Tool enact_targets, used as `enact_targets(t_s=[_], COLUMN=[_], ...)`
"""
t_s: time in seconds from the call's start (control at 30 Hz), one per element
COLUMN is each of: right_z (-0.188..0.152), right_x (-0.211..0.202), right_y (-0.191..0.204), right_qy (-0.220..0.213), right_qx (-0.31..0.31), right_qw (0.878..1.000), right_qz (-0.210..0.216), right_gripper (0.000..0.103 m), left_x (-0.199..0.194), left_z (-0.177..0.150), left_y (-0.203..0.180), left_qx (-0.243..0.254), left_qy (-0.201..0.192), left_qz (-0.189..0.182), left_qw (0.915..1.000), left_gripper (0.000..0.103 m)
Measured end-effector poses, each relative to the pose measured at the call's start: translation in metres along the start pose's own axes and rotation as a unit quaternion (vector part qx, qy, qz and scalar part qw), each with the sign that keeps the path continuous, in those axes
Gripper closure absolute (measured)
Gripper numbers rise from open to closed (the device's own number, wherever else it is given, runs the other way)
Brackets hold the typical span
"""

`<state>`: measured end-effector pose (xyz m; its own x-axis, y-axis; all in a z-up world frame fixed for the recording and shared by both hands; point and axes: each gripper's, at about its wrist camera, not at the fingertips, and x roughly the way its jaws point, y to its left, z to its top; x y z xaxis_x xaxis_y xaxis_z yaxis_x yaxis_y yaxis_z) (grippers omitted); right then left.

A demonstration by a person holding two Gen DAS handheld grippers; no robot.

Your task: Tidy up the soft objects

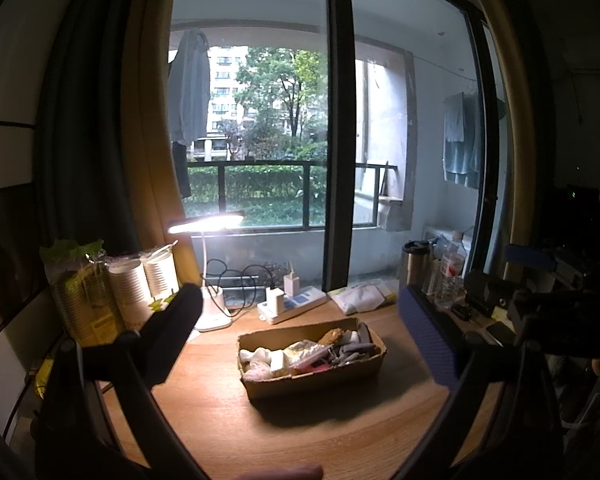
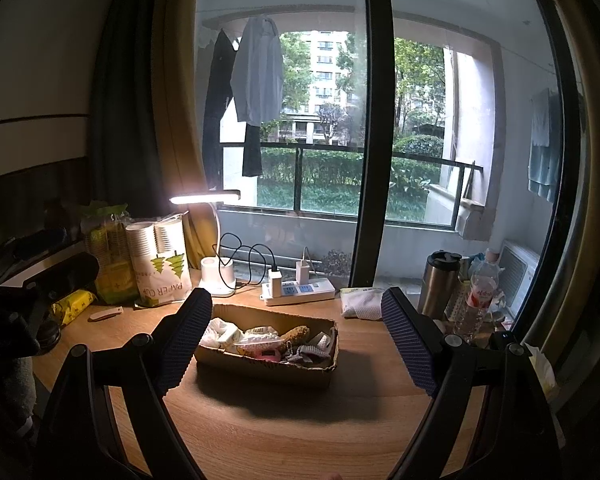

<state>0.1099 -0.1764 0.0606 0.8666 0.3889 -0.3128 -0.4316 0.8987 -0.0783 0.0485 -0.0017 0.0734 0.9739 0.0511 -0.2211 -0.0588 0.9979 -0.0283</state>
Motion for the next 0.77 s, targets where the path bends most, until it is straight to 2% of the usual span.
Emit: enact_targets(t_s=[0.77], right_z=[-0.0088], right_x=[0.0058], right_y=[-0.0005], right_qy=[0.009], right_qx=[0.004], right_qw=[1.0], right_qz=[0.0], right_gripper=[0.014], left_x=[0.0011], left_z=[-0.0007], left_y=[0.0007], left_qx=[-0.003], left_qy=[0.0], left_qz=[0.003], left_qw=[1.0], left_gripper=[0.004])
